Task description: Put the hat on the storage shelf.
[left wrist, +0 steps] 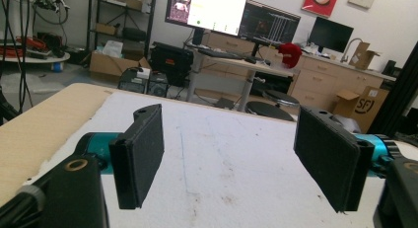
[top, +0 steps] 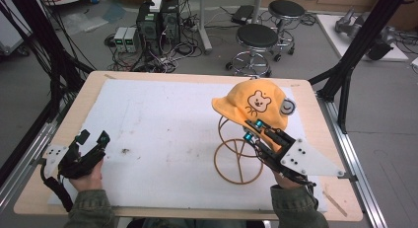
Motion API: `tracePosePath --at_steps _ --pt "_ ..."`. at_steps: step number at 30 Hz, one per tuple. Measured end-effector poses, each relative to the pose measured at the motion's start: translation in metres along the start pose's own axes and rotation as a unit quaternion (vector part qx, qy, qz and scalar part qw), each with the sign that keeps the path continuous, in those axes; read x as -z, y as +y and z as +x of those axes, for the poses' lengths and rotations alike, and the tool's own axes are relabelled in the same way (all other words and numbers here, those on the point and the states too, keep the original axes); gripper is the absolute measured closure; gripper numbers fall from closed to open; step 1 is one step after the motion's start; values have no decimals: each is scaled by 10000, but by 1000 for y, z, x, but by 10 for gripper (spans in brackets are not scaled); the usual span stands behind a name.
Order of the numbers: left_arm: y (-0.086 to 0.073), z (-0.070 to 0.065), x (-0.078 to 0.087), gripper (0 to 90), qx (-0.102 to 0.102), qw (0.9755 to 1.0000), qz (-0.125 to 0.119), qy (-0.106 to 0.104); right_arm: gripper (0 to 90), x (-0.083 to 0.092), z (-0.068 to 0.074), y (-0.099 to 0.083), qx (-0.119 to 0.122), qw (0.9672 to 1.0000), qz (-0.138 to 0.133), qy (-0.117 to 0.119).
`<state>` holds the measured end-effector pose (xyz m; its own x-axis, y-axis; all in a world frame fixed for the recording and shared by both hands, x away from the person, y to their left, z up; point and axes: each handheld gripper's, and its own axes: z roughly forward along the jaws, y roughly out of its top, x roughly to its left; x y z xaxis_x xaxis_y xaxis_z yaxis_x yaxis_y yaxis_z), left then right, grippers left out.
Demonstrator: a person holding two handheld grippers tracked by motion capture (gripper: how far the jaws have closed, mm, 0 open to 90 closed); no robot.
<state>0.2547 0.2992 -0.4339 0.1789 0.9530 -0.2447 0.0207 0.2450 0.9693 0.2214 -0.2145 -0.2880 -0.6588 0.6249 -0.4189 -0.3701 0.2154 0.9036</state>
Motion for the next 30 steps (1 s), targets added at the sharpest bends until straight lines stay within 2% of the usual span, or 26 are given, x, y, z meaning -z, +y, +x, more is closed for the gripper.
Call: tracePosePath --at_steps 3,5,9,10,15,16,19,23,30 --pt "0 0 0 278 23 10000 13 -6 826 -1 5 -1 -28 10000 77 26" --pt "0 0 0 278 25 10000 8 -8 827 -3 8 0 -136 9998 133 -16" --pt "0 0 0 278 18 10000 5 2 827 -6 10 0 -266 9995 182 43" --pt "0 0 0 278 22 10000 11 4 827 -8 13 -1 -397 9989 243 105" --pt "0 0 1 278 34 10000 0 -2 823 -10 17 -2 -528 9979 349 150" --pt "0 0 1 278 31 10000 -1 -5 818 -10 18 -2 -650 9970 375 207" --pt "0 0 0 278 29 10000 -6 -14 809 -9 18 -3 -761 9961 367 244" --pt "-1 -1 0 278 19 10000 11 -32 805 -10 21 -6 -784 9958 383 270" --pt "-2 -1 0 278 33 10000 23 -42 773 -14 28 -9 -624 9963 487 322"
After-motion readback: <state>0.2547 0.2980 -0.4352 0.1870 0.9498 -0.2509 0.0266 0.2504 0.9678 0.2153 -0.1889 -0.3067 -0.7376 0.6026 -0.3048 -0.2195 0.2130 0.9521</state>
